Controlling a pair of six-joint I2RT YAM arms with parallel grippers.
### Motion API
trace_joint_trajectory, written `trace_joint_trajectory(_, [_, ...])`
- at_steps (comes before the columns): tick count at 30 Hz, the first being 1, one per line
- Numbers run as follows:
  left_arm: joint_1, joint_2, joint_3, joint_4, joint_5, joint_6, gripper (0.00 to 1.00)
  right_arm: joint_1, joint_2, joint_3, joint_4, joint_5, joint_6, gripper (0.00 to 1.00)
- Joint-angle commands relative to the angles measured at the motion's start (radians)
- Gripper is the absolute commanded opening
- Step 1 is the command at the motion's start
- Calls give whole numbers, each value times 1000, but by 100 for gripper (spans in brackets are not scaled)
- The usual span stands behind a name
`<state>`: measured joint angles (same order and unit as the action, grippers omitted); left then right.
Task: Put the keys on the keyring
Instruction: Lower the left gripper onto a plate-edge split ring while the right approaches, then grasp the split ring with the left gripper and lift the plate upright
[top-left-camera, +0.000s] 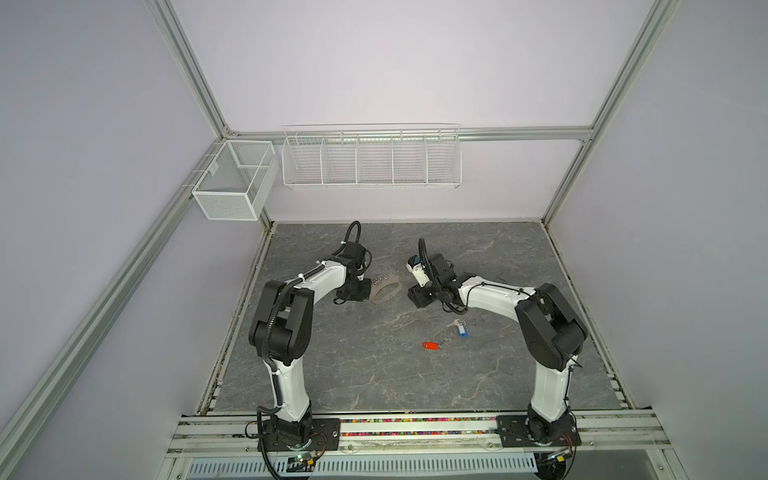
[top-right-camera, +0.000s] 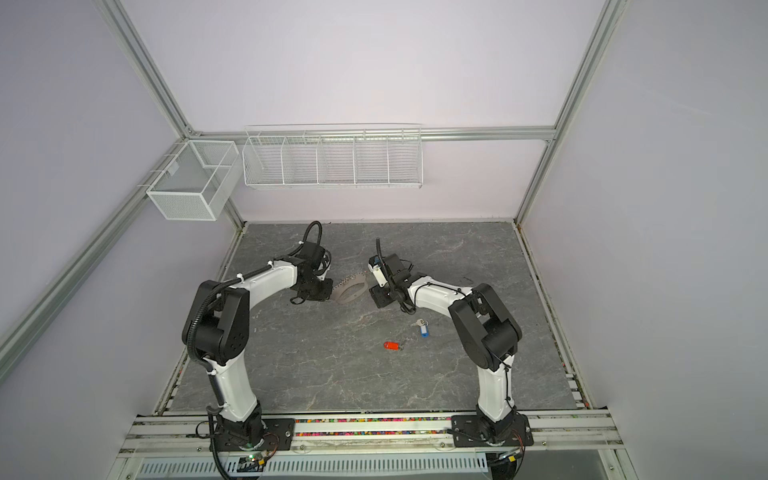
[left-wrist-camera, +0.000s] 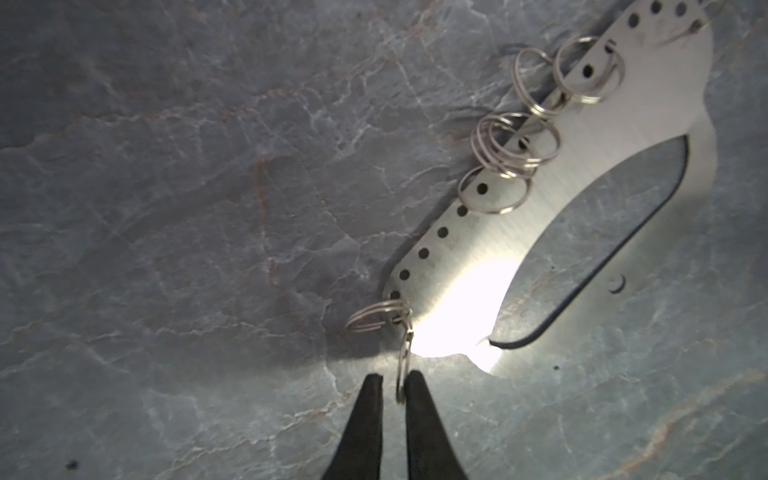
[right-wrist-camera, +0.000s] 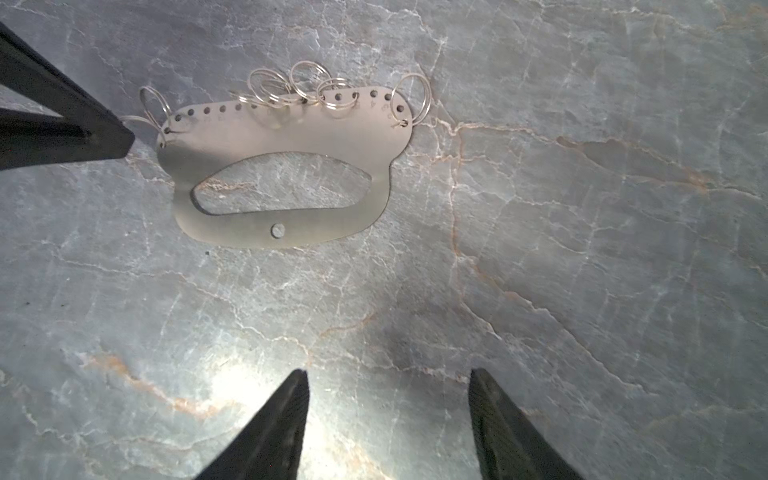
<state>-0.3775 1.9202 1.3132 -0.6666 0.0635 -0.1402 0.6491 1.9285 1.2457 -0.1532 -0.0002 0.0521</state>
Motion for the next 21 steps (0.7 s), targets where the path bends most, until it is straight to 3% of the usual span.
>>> trace_joint_trajectory(1, [-16,21,41,-34,-27,11,15,-6,15,16,-11,-19,2,64])
trace_joint_trajectory(5, [-27,28,45,-33,-33,15,11,-6,11,11,-10,-19,2,63])
trace_joint_trajectory(9, [-28,24,46,-34,-28,19,0,-7,5,5,-14,-14,-1,63])
trace_joint_trajectory(16, [-29,-6,72,-71,-26,57,0,-9,-14,-8,-16,5,-15,64])
trace_joint_trajectory(21, [-41,-79,61,-50,76,155,0,-32,-77,-54,-6,49,-49,64])
